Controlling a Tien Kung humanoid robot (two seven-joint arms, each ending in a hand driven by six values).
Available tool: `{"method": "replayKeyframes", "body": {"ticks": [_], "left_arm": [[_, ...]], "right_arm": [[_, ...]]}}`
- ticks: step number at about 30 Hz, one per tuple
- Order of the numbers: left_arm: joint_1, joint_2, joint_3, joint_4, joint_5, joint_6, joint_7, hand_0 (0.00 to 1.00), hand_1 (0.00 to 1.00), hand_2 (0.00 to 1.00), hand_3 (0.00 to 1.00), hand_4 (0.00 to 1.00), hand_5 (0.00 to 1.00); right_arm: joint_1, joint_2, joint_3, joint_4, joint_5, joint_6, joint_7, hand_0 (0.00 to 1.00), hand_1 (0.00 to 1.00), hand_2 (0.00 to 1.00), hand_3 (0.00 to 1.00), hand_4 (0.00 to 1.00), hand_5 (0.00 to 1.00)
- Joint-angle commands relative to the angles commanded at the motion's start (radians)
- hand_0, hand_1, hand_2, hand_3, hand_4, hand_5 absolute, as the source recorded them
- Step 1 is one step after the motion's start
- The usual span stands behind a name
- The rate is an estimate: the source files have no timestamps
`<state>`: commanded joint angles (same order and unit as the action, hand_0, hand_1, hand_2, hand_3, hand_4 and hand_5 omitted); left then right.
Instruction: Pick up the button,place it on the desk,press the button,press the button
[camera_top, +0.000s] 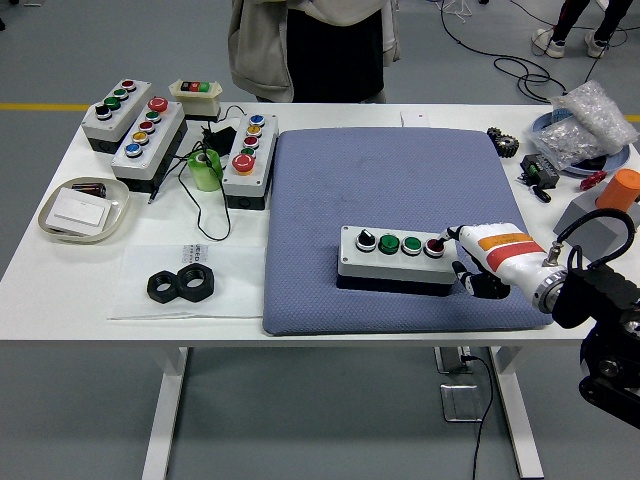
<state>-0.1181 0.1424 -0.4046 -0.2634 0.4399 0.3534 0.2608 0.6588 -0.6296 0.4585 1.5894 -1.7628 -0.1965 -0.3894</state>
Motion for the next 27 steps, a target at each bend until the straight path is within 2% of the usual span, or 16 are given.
{"method": "replayKeyframes", "body": {"ticks": [7, 20, 27], "left_arm": [[0.003, 0.001, -0.003, -0.001, 0.008, -0.001, 0.003, 0.736, 0.773, 0.845, 0.761, 0.524, 0.998], [-0.001, -0.001, -0.011, -0.001, 0.019, 0.000, 0.006, 0.737, 0.773, 0.845, 0.761, 0.525, 0.998], [-0.005, -0.001, -0.005, -0.001, 0.010, 0.001, 0.004, 0.737, 0.773, 0.846, 0.761, 0.525, 0.998]], "right_arm": [[0.015, -0.001, 0.019, 0.033, -0.005, -0.012, 0.001, 0.014, 0.002, 0.036, 0.700, 0.470, 0.002], [0.045, 0.064, -0.036, -0.008, -0.015, 0.002, -0.005, 0.014, 0.002, 0.037, 0.700, 0.471, 0.002], [0.048, 0.071, -0.042, -0.022, -0.013, 0.009, -0.010, 0.014, 0.002, 0.037, 0.700, 0.471, 0.002]]}}
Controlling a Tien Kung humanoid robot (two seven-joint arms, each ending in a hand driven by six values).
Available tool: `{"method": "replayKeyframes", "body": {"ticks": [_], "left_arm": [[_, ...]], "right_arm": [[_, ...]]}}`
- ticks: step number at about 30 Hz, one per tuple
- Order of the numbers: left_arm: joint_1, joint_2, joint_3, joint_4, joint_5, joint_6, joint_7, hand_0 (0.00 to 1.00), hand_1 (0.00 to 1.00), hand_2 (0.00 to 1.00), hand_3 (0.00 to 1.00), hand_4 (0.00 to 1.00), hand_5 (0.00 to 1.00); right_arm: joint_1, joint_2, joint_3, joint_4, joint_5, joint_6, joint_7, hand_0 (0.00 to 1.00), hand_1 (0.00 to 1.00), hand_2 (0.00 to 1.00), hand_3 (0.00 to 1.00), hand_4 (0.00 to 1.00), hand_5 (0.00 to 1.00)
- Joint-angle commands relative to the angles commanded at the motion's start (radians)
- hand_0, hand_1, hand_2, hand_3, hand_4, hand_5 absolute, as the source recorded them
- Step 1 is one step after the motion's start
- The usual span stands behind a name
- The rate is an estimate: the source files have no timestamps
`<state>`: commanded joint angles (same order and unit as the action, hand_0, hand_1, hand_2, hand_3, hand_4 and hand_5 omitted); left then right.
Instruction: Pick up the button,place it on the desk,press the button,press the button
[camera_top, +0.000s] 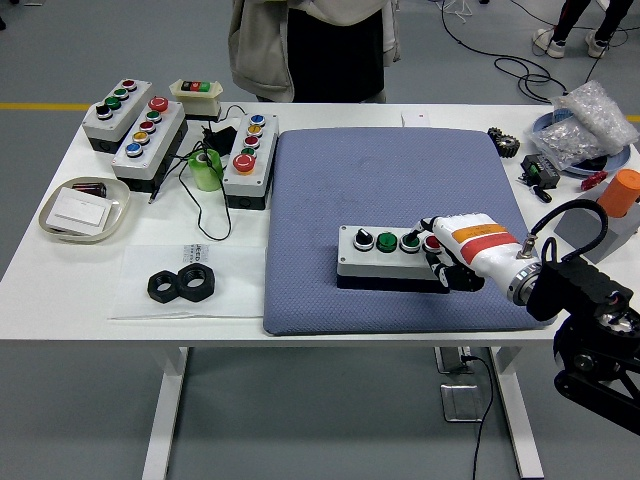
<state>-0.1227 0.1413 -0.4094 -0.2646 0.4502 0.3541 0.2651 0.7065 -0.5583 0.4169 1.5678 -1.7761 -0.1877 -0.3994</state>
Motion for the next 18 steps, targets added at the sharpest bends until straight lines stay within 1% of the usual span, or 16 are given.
{"method": "replayKeyframes", "body": {"ticks": [6, 11, 13, 14, 15, 18], "left_arm": [[-0.001, 0.000, 0.003, 0.000, -0.005, 0.000, -0.001, 0.737, 0.773, 0.846, 0.761, 0.526, 0.998], [-0.001, 0.000, 0.007, -0.001, -0.012, 0.001, -0.003, 0.737, 0.773, 0.847, 0.761, 0.526, 0.998], [-0.002, 0.000, 0.008, -0.001, -0.012, 0.001, -0.003, 0.737, 0.773, 0.847, 0.761, 0.526, 0.998], [-0.001, -0.001, 0.009, -0.001, -0.015, 0.001, -0.004, 0.737, 0.773, 0.847, 0.761, 0.526, 0.998], [-0.001, -0.001, 0.009, -0.001, -0.016, 0.001, -0.004, 0.737, 0.773, 0.847, 0.761, 0.525, 0.998], [-0.002, -0.001, 0.011, -0.001, -0.018, 0.001, -0.005, 0.737, 0.773, 0.847, 0.761, 0.525, 0.998]], "right_arm": [[0.007, 0.003, -0.025, -0.008, 0.002, 0.007, -0.004, 0.015, 0.002, 0.038, 0.700, 0.472, 0.002], [0.007, 0.002, -0.018, -0.003, 0.001, 0.004, -0.007, 0.016, 0.002, 0.038, 0.703, 0.472, 0.002], [0.002, 0.002, 0.004, 0.003, -0.004, -0.002, -0.011, 0.016, 0.002, 0.038, 0.703, 0.472, 0.002], [-0.006, 0.000, 0.030, 0.014, -0.006, -0.013, -0.014, 0.016, 0.002, 0.038, 0.703, 0.472, 0.002], [-0.009, -0.001, 0.048, 0.018, -0.007, -0.017, -0.016, 0.044, 0.002, 0.048, 0.722, 0.557, 0.002], [-0.020, -0.015, 0.121, 0.049, -0.005, -0.042, -0.022, 0.044, 0.002, 0.048, 0.722, 0.557, 0.002]]}}
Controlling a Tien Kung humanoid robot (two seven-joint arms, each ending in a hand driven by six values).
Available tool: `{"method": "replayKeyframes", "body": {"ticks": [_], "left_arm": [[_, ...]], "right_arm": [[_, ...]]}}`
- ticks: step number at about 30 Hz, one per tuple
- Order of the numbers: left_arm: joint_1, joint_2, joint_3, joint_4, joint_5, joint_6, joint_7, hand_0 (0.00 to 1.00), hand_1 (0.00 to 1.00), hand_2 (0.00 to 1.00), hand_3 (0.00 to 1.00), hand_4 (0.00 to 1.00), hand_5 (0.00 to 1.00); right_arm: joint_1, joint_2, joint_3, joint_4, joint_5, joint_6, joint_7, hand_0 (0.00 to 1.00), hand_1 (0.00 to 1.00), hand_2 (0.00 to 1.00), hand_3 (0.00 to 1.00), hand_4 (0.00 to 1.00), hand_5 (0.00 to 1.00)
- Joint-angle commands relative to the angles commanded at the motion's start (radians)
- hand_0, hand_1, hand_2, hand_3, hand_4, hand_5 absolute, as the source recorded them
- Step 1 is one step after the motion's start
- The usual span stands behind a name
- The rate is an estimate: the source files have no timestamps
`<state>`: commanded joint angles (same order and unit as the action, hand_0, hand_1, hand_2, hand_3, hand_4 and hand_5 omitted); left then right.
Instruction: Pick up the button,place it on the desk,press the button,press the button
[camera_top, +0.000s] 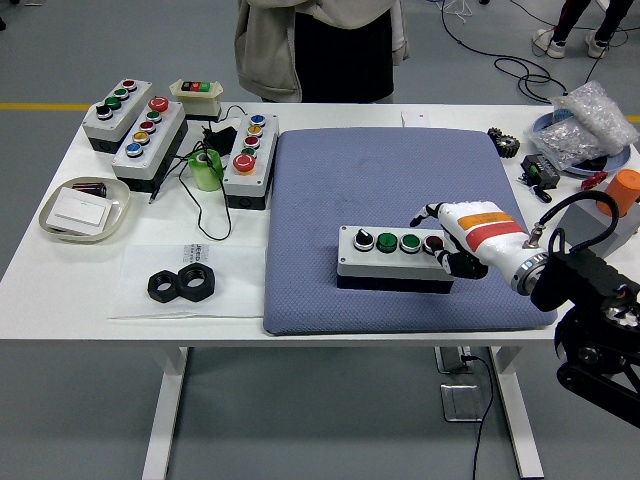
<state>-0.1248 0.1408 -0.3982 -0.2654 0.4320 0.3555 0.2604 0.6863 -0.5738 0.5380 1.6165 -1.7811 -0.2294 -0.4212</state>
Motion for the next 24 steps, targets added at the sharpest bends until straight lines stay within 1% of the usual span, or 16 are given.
{"method": "replayKeyframes", "body": {"ticks": [2, 3, 5, 8, 9, 10, 12, 14, 15, 16, 20, 21, 23, 24], "left_arm": [[0.000, 0.000, 0.000, 0.000, 0.000, 0.000, 0.000, 0.737, 0.773, 0.847, 0.761, 0.525, 0.998], [0.000, 0.000, 0.000, 0.000, 0.000, 0.000, 0.000, 0.737, 0.773, 0.847, 0.761, 0.525, 0.998], [0.001, 0.000, 0.001, 0.000, 0.000, 0.000, 0.000, 0.737, 0.773, 0.847, 0.761, 0.525, 0.998], [0.001, 0.000, 0.001, -0.001, 0.001, 0.000, 0.002, 0.737, 0.773, 0.847, 0.761, 0.525, 0.998], [0.001, 0.000, 0.001, -0.001, 0.001, 0.000, 0.002, 0.737, 0.773, 0.847, 0.761, 0.526, 0.998], [0.002, 0.000, 0.001, -0.001, 0.001, 0.000, 0.002, 0.737, 0.773, 0.847, 0.761, 0.526, 0.998], [0.002, 0.000, 0.002, -0.001, -0.002, 0.000, 0.001, 0.737, 0.773, 0.847, 0.761, 0.526, 0.998], [0.003, -0.001, 0.001, -0.001, 0.000, 0.000, 0.002, 0.737, 0.773, 0.847, 0.761, 0.526, 0.998], [0.003, -0.001, -0.001, -0.001, 0.003, 0.000, 0.003, 0.737, 0.773, 0.847, 0.761, 0.526, 0.998], [0.003, -0.001, -0.002, -0.001, 0.004, 0.000, 0.004, 0.737, 0.773, 0.847, 0.761, 0.526, 0.998], [0.004, -0.003, -0.007, -0.001, 0.012, -0.001, 0.006, 0.737, 0.773, 0.847, 0.761, 0.526, 0.998], [0.004, -0.004, -0.011, 0.000, 0.016, -0.001, 0.006, 0.737, 0.773, 0.846, 0.761, 0.525, 0.998], [0.005, -0.004, -0.012, 0.000, 0.019, 0.000, 0.007, 0.737, 0.773, 0.846, 0.761, 0.525, 0.998], [0.005, -0.005, -0.013, 0.000, 0.019, 0.000, 0.007, 0.737, 0.773, 0.846, 0.761, 0.525, 0.998]], "right_arm": [[-0.008, -0.008, 0.047, 0.013, 0.010, -0.018, 0.000, 0.044, 0.002, 0.048, 0.722, 0.557, 0.002], [-0.012, -0.011, 0.074, 0.017, 0.020, -0.031, 0.004, 0.137, 0.002, 0.110, 0.775, 0.703, 0.002], [-0.023, -0.016, 0.115, 0.016, 0.046, -0.060, 0.017, 0.137, 0.002, 0.110, 0.775, 0.703, 0.002], [-0.044, -0.021, 0.201, -0.013, 0.158, -0.132, 0.073, 0.137, 0.002, 0.110, 0.775, 0.703, 0.002], [-0.048, -0.021, 0.221, -0.021, 0.203, -0.151, 0.089, 0.757, 0.643, 0.688, 0.994, 0.661, 0.111], [-0.051, -0.020, 0.232, -0.029, 0.236, -0.163, 0.099, 0.757, 0.643, 0.688, 0.994, 0.661, 0.111], [-0.058, -0.013, 0.273, -0.070, 0.320, -0.207, 0.166, 0.757, 0.643, 0.688, 0.994, 0.661, 0.111], [-0.061, -0.004, 0.297, -0.104, 0.405, -0.234, 0.213, 0.757, 0.643, 0.688, 0.994, 0.661, 0.111], [-0.064, 0.003, 0.314, -0.127, 0.450, -0.251, 0.244, 0.926, 0.833, 0.908, 0.956, 0.676, 0.196], [-0.067, 0.009, 0.331, -0.155, 0.496, -0.265, 0.279, 0.926, 0.833, 0.908, 0.956, 0.676, 0.196], [-0.074, 0.018, 0.357, -0.213, 0.658, -0.298, 0.354, 0.926, 0.833, 0.908, 0.956, 0.676, 0.196], [-0.079, 0.021, 0.366, -0.241, 0.704, -0.316, 0.392, 0.921, 0.835, 0.919, 0.917, 0.676, 0.238], [-0.086, 0.027, 0.378, -0.278, 0.788, -0.337, 0.444, 0.921, 0.835, 0.919, 0.917, 0.676, 0.238], [-0.087, 0.028, 0.380, -0.285, 0.827, -0.342, 0.457, 0.921, 0.835, 0.919, 0.917, 0.676, 0.238]]}}
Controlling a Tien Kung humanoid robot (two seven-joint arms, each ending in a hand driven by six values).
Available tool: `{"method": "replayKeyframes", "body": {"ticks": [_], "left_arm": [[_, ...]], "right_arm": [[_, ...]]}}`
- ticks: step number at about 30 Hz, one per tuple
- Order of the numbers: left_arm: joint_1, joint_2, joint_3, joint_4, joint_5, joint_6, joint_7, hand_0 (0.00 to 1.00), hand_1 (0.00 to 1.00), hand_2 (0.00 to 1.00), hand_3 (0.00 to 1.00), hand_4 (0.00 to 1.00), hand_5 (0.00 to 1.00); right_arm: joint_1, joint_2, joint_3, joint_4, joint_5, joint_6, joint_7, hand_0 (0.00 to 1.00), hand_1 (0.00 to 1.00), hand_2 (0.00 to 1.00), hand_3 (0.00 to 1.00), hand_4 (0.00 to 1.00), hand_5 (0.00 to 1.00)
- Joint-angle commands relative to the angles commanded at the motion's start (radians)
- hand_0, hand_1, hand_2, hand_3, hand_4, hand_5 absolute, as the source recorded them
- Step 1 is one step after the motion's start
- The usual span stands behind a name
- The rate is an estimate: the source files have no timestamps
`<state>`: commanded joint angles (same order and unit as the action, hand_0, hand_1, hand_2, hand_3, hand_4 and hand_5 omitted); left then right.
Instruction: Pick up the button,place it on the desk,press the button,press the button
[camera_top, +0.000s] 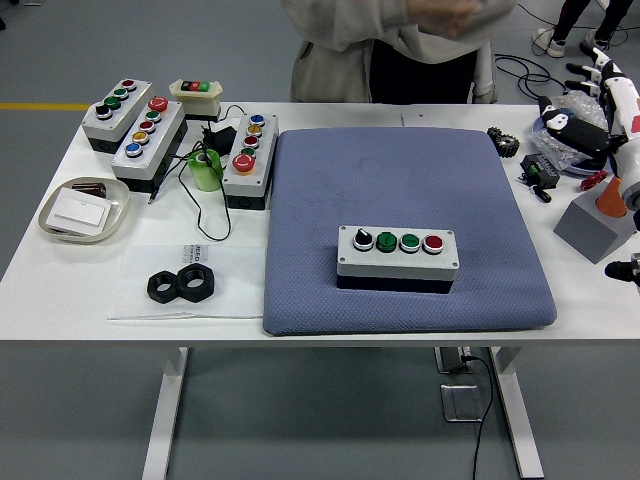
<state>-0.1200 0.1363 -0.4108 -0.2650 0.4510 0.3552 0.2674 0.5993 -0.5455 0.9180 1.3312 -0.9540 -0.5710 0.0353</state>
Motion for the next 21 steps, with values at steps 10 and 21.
{"method": "replayKeyframes", "body": {"ticks": [10, 21], "left_arm": [[0.006, -0.002, -0.006, 0.000, 0.009, 0.000, 0.002, 0.738, 0.773, 0.846, 0.761, 0.526, 0.998], [0.011, -0.002, -0.009, 0.000, 0.015, -0.001, 0.003, 0.737, 0.773, 0.846, 0.761, 0.526, 0.998]], "right_arm": [[-0.019, 0.003, 0.015, -0.048, 0.420, -0.012, 0.036, 0.916, 0.836, 0.894, 0.885, 0.659, 0.285], [-0.031, 0.001, 0.024, -0.059, 0.717, -0.006, 0.028, 0.923, 0.836, 0.892, 0.881, 0.655, 0.301]]}}
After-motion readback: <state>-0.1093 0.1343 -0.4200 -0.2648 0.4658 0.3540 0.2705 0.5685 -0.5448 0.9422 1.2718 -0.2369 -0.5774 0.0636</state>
